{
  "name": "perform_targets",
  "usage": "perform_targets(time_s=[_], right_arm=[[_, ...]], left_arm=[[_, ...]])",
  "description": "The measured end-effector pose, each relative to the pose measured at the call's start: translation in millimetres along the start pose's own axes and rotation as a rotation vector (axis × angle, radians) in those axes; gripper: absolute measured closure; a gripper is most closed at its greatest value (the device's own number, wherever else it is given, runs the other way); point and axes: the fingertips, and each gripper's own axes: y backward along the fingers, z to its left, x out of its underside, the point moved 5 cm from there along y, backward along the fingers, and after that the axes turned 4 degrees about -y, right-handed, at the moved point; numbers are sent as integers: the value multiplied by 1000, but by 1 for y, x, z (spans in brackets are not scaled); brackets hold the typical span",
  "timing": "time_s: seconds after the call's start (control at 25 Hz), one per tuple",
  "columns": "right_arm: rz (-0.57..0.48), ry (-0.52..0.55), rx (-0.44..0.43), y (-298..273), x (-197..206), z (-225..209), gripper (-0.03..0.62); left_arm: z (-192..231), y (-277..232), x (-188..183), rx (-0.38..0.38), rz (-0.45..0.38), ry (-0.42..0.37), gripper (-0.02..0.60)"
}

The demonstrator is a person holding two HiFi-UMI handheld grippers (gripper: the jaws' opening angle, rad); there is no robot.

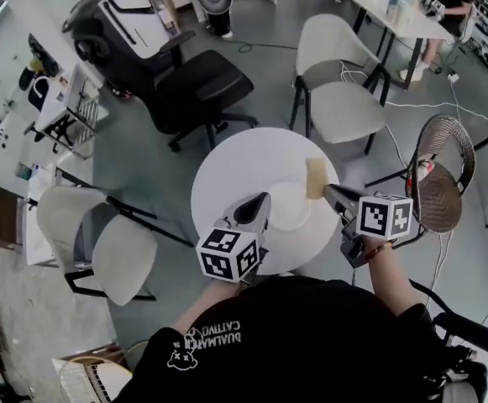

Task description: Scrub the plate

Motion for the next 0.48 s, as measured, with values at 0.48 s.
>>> perform_targets(time_s=[0.48], right_arm=[[-171,94,114,51,33,86,560]], left_arm=[[-11,72,-6,175,-34,25,583]])
